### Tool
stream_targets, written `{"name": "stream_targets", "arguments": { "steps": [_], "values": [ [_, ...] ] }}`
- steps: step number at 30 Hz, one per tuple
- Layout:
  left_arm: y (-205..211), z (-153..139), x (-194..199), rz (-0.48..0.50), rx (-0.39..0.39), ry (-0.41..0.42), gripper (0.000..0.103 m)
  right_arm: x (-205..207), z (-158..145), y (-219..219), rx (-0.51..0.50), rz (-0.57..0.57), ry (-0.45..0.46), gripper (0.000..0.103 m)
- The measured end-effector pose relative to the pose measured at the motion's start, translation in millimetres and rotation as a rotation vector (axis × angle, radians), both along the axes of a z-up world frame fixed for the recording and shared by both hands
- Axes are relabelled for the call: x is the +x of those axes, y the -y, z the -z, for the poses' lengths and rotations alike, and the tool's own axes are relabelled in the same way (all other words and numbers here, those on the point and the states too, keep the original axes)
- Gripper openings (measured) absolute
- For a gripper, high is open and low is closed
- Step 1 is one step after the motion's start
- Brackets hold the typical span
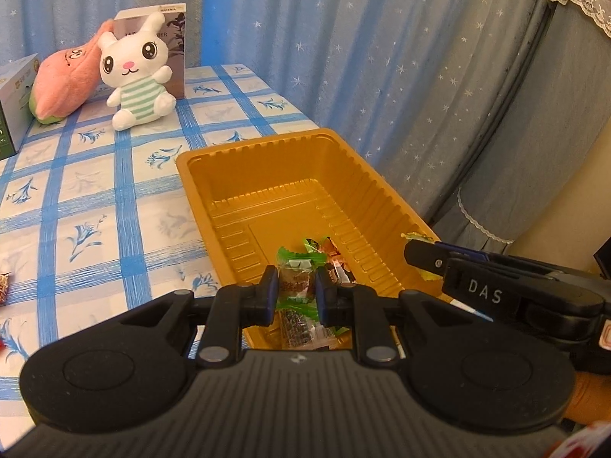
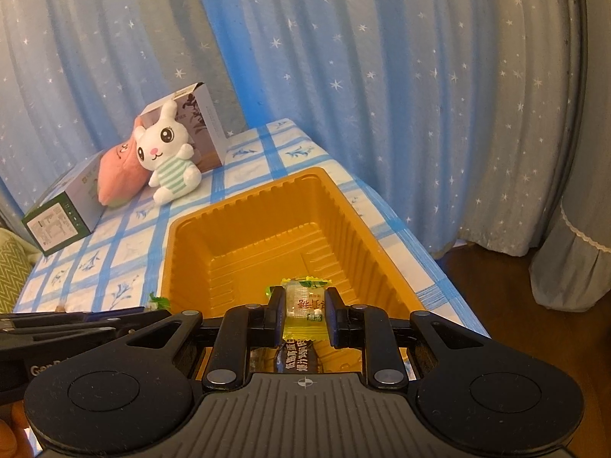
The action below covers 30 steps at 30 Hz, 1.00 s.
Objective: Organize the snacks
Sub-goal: 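Carry both candies over the orange tray and open both tools to release them, then withdraw both tools from the tray toward the red candies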
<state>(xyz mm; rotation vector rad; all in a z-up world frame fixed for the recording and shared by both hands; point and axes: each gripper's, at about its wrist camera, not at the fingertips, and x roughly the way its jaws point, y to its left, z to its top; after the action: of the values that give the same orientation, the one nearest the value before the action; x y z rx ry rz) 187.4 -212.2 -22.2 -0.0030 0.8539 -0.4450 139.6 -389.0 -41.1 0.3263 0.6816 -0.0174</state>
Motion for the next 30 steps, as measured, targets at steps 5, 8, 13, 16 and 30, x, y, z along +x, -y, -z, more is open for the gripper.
{"name": "stream_targets", "arguments": {
  "steps": [5,8,13,16,30],
  "values": [
    [-5,5,0,-0.015,-0.012,-0.005,0.045,1,1,4,0.013,0.009,-0.004,0.022],
    [-12,5,-6,-0.028,-0.011,-0.009,0.045,1,1,5,0.019,0.011,-0.005,0.022],
    [-26,4,-19,-0.058,-0.012,-0.005,0.046,1,1,1,0.015,0.000,-0.005,0.022],
    [-34,2,-26,-0.077,-0.007,0.005,0.046,1,0,-2,0.012,-0.008,0.000,0.022],
    [-68,-6,-42,-0.149,-0.033,0.009,0.049,6,1,3,0.127,0.014,-0.007,0.045]
  ]
}}
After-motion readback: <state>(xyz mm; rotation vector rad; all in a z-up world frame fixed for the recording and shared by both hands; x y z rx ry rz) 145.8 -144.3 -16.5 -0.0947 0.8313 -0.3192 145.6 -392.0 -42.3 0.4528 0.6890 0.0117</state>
